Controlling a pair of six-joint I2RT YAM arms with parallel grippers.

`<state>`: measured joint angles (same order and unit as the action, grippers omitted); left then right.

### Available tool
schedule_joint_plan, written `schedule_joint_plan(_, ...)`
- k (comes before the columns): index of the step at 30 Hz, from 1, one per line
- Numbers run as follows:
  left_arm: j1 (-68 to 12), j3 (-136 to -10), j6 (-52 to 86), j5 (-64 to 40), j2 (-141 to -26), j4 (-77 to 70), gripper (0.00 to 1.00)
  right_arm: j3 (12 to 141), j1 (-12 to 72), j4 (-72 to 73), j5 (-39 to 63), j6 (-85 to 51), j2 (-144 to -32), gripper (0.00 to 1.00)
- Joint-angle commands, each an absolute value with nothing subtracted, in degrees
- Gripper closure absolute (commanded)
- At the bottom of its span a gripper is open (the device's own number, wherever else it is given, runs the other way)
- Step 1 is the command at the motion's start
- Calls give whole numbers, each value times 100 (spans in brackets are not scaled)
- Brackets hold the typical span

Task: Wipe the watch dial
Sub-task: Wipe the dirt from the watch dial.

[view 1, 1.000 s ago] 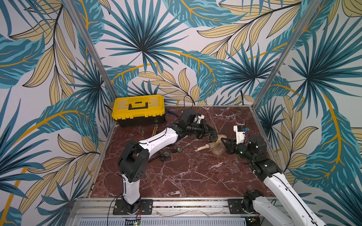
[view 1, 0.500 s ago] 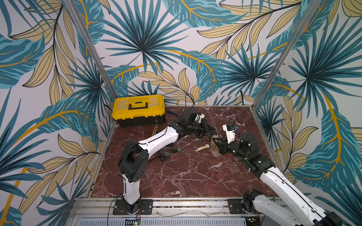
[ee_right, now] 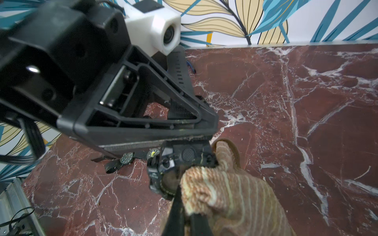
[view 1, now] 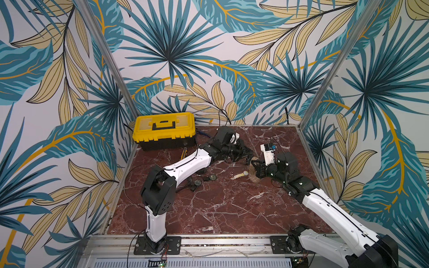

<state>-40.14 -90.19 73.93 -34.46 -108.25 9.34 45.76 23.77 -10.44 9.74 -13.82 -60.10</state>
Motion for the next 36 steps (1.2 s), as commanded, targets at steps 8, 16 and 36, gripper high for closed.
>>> schedule_joint_plan(8,-4184,-9381,7435,-3973,-10734,627,100,4802,2461,-1058,2551,-1140,-6339,100)
schedule_joint_plan(16,-4251,-9048,7376,-4008,-10696,633,100,4763,2460,39,2346,-1591,-6181,100)
schedule_joint_plan(36,-4290,-9705,6873,-4093,-10761,1116,100,4745,2442,-892,61,-1366,-6513,100)
